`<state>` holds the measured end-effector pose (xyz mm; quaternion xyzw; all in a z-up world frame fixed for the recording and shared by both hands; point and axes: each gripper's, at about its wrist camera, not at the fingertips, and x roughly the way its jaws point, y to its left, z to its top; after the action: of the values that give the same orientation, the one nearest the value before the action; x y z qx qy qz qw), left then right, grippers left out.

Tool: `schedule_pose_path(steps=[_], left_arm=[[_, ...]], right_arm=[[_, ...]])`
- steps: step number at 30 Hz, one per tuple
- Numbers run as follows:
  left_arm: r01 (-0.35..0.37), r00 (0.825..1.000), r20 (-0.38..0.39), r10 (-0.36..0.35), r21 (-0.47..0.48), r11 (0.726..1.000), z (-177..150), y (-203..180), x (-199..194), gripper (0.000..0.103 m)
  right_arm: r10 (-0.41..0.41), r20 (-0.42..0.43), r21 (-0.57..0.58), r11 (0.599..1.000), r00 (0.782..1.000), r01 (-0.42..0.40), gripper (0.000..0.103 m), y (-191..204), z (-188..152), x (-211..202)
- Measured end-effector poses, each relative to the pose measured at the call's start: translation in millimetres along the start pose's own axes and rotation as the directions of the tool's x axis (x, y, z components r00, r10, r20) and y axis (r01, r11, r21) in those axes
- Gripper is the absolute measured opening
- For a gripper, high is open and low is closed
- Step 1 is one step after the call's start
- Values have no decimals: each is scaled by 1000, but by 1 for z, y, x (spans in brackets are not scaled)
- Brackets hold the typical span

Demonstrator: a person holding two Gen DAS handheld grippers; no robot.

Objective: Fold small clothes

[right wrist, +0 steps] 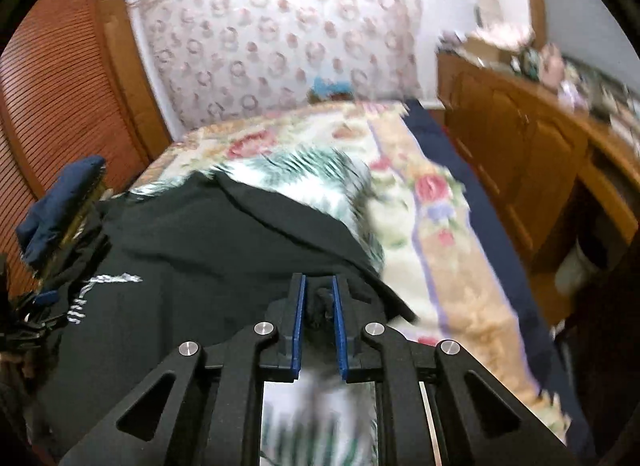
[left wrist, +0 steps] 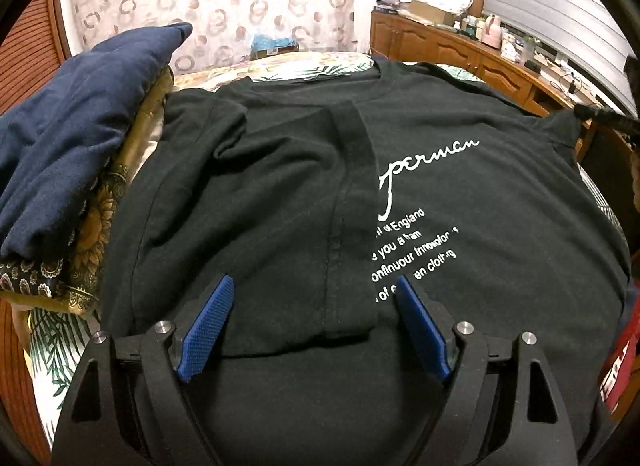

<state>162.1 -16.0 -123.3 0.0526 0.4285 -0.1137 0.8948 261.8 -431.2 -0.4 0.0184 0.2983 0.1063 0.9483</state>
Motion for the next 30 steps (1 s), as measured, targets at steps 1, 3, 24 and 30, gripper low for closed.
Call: schedule_pose_path(steps=[1, 3, 24, 30], left_arm=[[0, 1000, -1, 0, 1, 1000, 0, 0, 0, 86], [1, 1000, -2, -1, 2, 1000, 1, 0, 1, 86], [-1, 1000, -2, 1, 3, 1000, 1, 0, 2, 86], [9, 1000, 27, -9, -6, 1000, 2, 2, -4, 86]], right_arm=[[13, 11, -21, 1000, 1000, -13, 13, 10, 2, -1], [54, 33, -73, 996, 998, -51, 13, 35, 5, -7], [66, 2, -92, 994, 998, -66, 47, 73, -29, -3], [-27, -104, -42, 999, 994, 23, 47, 43, -42, 38]])
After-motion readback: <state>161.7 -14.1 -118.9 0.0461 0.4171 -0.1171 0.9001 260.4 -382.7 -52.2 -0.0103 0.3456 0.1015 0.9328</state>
